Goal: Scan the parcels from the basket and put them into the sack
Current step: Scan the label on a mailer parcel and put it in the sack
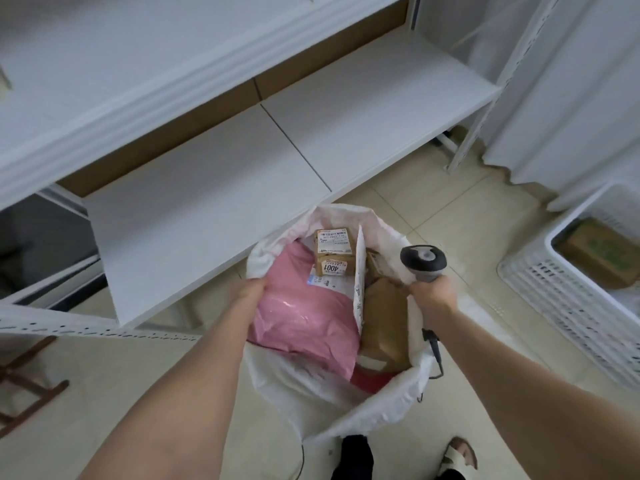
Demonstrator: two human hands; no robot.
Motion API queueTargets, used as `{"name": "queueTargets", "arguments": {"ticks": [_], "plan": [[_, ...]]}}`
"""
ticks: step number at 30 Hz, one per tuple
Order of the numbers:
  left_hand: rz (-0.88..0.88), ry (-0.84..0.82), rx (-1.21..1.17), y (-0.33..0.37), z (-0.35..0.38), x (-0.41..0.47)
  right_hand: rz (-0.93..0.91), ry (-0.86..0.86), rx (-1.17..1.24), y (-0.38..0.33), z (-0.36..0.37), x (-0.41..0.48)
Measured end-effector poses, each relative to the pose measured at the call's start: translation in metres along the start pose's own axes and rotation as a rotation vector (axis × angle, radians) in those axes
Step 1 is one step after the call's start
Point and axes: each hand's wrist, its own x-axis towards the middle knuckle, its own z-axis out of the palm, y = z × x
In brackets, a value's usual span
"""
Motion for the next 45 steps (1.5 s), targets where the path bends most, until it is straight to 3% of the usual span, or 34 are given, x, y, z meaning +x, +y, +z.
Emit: {"name": "queueTargets", "arguments": {"ticks": [8,13,19,23,26,31,35,41,45], "plan": [[0.365,0.123,0.001,0.076,-0.037,-0.060,-0.105,0.114,0.155,-0.075,-0.041,-0.024],[0.075,0.103,0.260,0.059,-0.032,-0.070,-0.057,0.094,0.128,-0.076,-0.053,-0.011],[-0.033,0.092,0.053,0.022,0.026,-0.040,-0.053,0.024,-0.001,-0.048,-0.021,0.008],[-0.052,0.081,0.058,0.005,0.040,-0.013,-0.033,0.049,-0.345,-0.037,0.002,0.017],[-0.031,0.109,0.073,0.000,0.041,0.004,-0.161,0.090,-0.529,-0.044,0.022,0.004],[-0.050,0.124,-0.086,0.018,0.039,0.014,-0.133,-0.346,-0.569,-0.043,0.063,0.001],[-0.002,0.147,-0.285,0.029,0.027,0.034,-0.068,-0.548,-0.532,-0.028,0.114,0.004],[0.051,-0.006,-0.450,0.041,0.007,0.056,-0.011,-0.678,-0.296,-0.021,0.194,0.006],[0.125,0.076,-0.325,0.027,0.003,0.070,0.039,-0.693,-0.190,-0.019,0.213,0.010]]}}
